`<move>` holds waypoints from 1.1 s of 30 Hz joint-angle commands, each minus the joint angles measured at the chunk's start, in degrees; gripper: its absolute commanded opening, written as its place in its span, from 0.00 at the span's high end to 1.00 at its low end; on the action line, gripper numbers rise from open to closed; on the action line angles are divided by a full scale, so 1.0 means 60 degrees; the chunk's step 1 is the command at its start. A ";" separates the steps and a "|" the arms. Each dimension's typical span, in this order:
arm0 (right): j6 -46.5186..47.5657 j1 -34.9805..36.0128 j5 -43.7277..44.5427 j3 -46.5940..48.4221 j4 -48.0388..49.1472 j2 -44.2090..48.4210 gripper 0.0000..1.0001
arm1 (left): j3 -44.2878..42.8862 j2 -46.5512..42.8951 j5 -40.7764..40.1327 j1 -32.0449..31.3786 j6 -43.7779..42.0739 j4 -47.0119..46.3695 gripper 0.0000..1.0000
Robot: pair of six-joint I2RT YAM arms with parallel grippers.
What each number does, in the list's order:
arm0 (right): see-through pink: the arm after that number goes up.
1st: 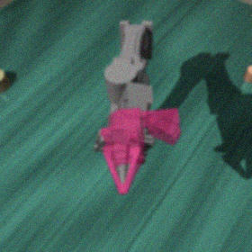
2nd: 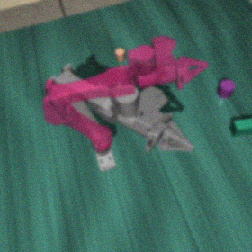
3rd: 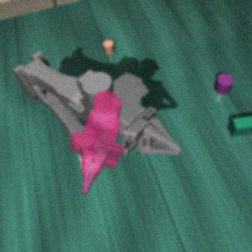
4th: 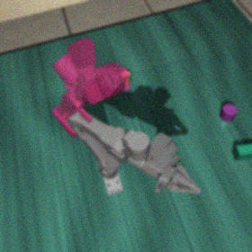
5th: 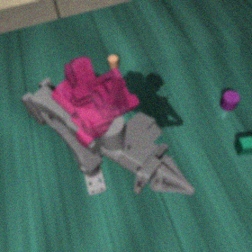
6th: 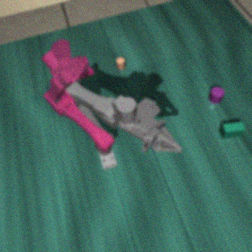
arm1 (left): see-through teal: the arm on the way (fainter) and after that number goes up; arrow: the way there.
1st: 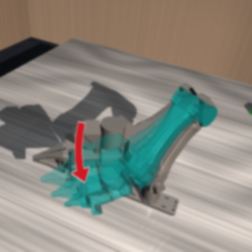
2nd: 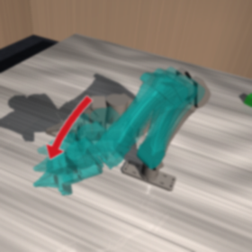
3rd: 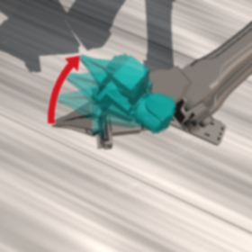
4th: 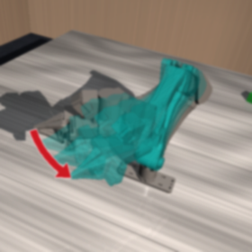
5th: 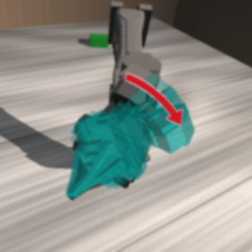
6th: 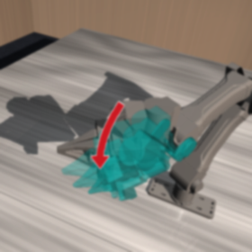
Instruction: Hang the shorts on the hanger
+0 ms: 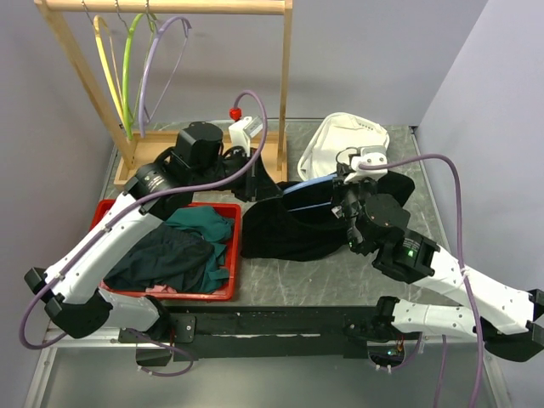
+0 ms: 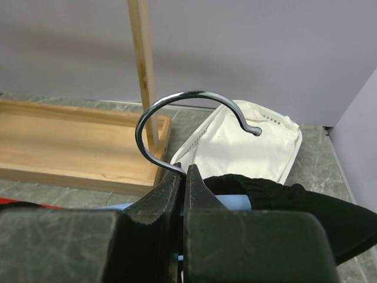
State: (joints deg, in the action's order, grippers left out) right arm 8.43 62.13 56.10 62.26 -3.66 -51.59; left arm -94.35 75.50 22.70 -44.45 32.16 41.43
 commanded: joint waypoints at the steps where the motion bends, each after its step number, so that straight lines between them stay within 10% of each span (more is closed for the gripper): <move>1: -0.0435 0.0119 -0.0647 0.0974 -0.0281 -0.0322 1.00 | -0.0652 0.0102 0.0085 -0.0210 0.0352 -0.1017 0.96; 6: -0.1067 -0.0027 -0.1832 0.1370 -0.0751 0.0278 1.00 | -0.1194 -0.0001 -0.0810 -0.0210 0.0367 -0.1016 0.84; 15: -0.2217 -0.0697 -0.2125 0.1612 -0.1498 0.0717 1.00 | -0.2045 0.0175 -0.0224 -0.0210 0.0470 -0.1587 0.20; 25: -0.3382 -0.2708 -0.4750 0.2615 -0.3592 0.0573 1.00 | -0.1738 -0.0719 -0.2023 -0.0399 -0.2311 0.0154 0.22; 33: -0.3616 -0.2708 -0.5042 0.2822 -0.4121 0.0293 1.00 | -0.0624 -0.1027 -0.6298 -0.3049 -0.3075 0.0390 0.28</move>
State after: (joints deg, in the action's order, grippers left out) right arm -11.18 46.17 28.16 75.24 -30.39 -50.54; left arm -100.16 69.34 0.58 -57.69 18.11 42.22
